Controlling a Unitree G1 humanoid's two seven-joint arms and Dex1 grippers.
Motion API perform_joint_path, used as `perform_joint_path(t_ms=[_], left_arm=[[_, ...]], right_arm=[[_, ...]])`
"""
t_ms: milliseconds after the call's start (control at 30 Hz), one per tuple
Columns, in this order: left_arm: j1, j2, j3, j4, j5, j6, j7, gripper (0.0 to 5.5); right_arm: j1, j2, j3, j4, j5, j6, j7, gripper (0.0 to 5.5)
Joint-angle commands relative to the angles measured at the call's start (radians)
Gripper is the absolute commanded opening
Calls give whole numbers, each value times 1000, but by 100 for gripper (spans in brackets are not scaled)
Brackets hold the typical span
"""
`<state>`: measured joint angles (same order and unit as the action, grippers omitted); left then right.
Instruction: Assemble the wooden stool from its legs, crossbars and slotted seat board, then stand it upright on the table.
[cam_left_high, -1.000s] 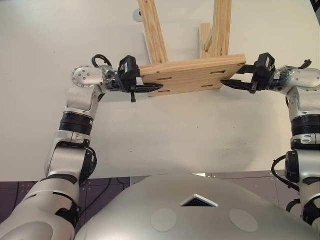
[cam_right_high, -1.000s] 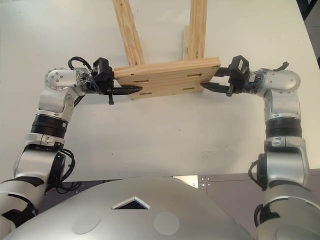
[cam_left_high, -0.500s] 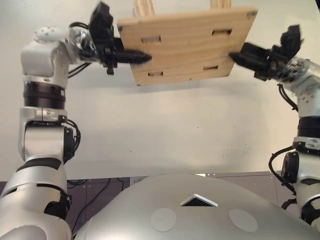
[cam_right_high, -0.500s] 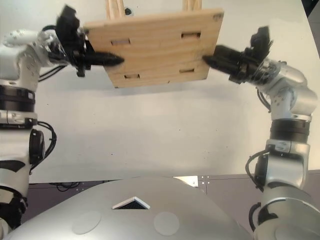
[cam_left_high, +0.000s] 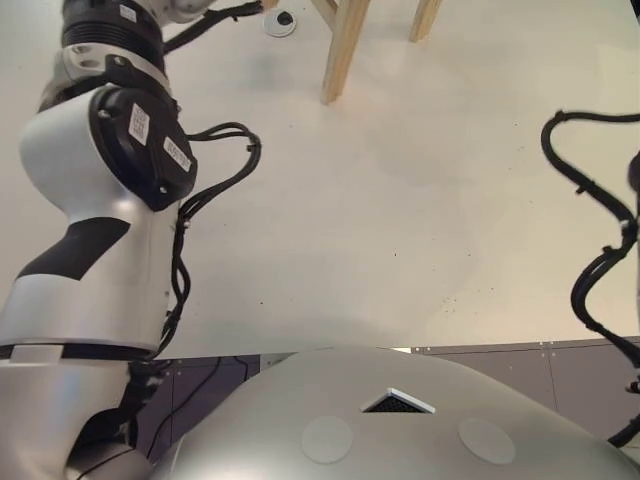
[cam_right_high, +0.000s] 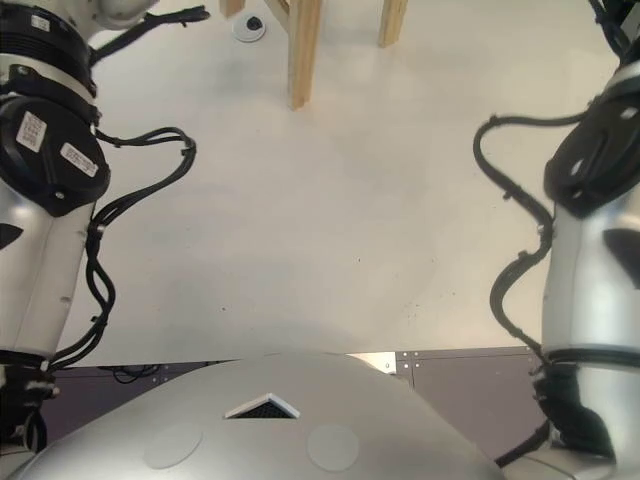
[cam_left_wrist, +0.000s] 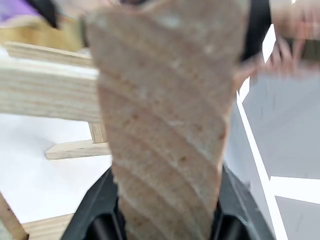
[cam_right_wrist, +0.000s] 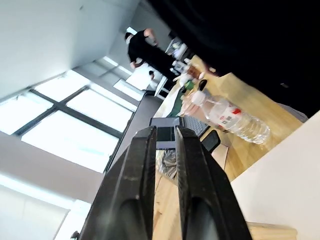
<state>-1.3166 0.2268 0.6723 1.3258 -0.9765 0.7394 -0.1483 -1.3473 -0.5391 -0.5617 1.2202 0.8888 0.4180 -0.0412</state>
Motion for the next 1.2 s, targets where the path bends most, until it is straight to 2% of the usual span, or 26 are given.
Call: perform_joint_path(t_ms=[33, 67, 200, 400, 467, 533, 567, 600, 667, 767, 833, 900, 1033, 1200], left_arm=[[6, -26, 64, 17, 0, -66, 99, 130], [11, -26, 63, 11, 9, -55, 81, 130], [32, -27, 67, -23, 29, -50, -41, 217], [112, 14, 129, -41, 9, -15, -97, 316], [157, 30, 145, -45, 7, 10, -84, 356], [220, 42, 125, -77, 37, 34, -94, 387], [258, 44, 83, -116, 80, 22, -109, 406], [317, 42, -30, -191, 184, -10, -139, 406], [436, 11, -168, -361, 308, -145, -211, 406], [557, -59, -264, -544, 413, -452, -299, 406], [627, -77, -356, -561, 574, -755, -270, 406], [691, -99, -390, -524, 678, -964, -203, 406], [741, -119, -414, -450, 780, -1153, -93, 406], [723, -123, -431, -383, 819, -1227, -52, 406]], right_arm=[[-14, 47, -26, 68, -55, -45, -7, 10], [-13, 46, -30, 71, -67, -38, 5, 10], [36, 30, -46, 49, -92, 21, 86, 10], [157, 36, -78, -32, -110, 41, 158, 10], [233, 67, -40, -134, -158, -4, 187, 10], [379, 124, 49, -329, -235, -68, 247, 10], [466, 156, 103, -427, -280, -107, 271, 10], [556, 195, 156, -517, -325, -152, 291, 10], [739, 280, 245, -670, -409, -274, 314, 10], [896, 432, 220, -769, -373, -413, 319, 10], [954, 495, 224, -774, -381, -484, 321, 10], [993, 510, 269, -728, -463, -571, 327, 10], [996, 492, 293, -643, -521, -664, 362, 10], [989, 486, 310, -579, -568, -735, 368, 10]])
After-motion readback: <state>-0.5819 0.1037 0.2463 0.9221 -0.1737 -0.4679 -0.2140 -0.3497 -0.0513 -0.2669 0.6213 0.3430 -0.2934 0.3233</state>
